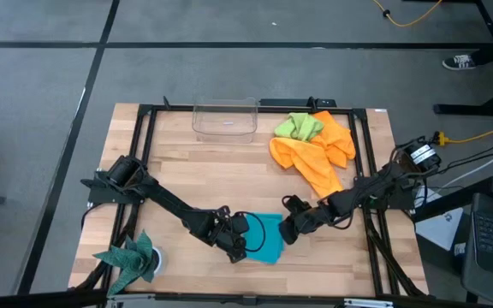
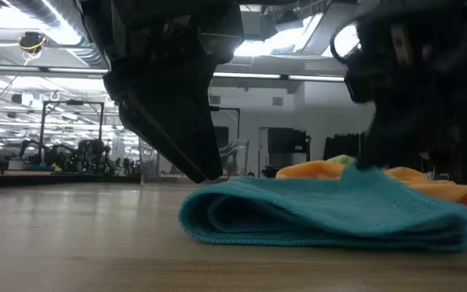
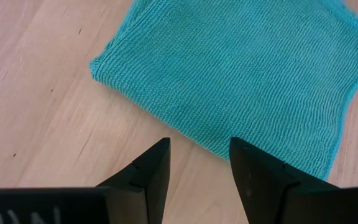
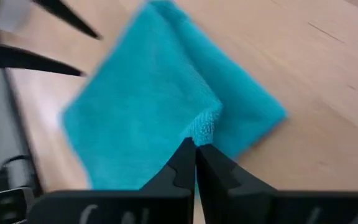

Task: Fold microfiber towels
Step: Fold the blue microfiber cloth

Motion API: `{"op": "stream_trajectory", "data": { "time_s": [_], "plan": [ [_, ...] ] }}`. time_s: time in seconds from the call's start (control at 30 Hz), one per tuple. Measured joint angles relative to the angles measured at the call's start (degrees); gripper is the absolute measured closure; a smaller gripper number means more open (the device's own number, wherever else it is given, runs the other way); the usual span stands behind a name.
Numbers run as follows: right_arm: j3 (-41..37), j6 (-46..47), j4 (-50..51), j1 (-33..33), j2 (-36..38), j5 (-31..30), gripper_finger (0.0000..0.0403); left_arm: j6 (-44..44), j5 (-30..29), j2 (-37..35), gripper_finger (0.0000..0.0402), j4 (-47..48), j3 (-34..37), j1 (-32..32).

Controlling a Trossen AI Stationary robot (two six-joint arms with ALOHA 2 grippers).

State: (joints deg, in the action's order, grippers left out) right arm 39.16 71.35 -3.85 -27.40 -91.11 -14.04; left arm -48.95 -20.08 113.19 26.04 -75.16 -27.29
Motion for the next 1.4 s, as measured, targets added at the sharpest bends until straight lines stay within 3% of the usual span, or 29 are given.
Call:
{"op": "stream_trajectory", "data": {
  "time_s": [0.13,0.43,0.67,0.9,1.13,1.4],
  "plan": [
    [2.6,-4.0,0.9,0.0,1.8,-0.7,0.0398,-0.3,0.0,0.0,0.0244,0.1,0.0,-0.1],
    [8.0,-7.6,17.4,1.4,2.0,-6.3,0.0400,-0.5,1.4,0.0,0.0244,-0.2,0.0,-0.2],
    [7.4,-7.7,18.2,1.8,2.0,-5.6,0.0398,-0.6,1.6,-0.1,0.0244,-0.2,0.0,-0.3],
    [7.4,-9.2,18.4,1.8,2.0,-3.7,0.0351,-0.5,1.6,-0.1,0.0244,-0.2,0.0,-0.3],
    [7.4,-16.3,18.6,2.5,2.6,-2.3,0.0288,-1.0,1.6,-0.8,0.0244,0.1,0.0,-0.2],
    [8.3,-18.2,18.7,4.7,6.8,2.5,0.0278,-1.1,1.1,-9.8,0.0244,3.9,-0.1,0.0]
  ]
}}
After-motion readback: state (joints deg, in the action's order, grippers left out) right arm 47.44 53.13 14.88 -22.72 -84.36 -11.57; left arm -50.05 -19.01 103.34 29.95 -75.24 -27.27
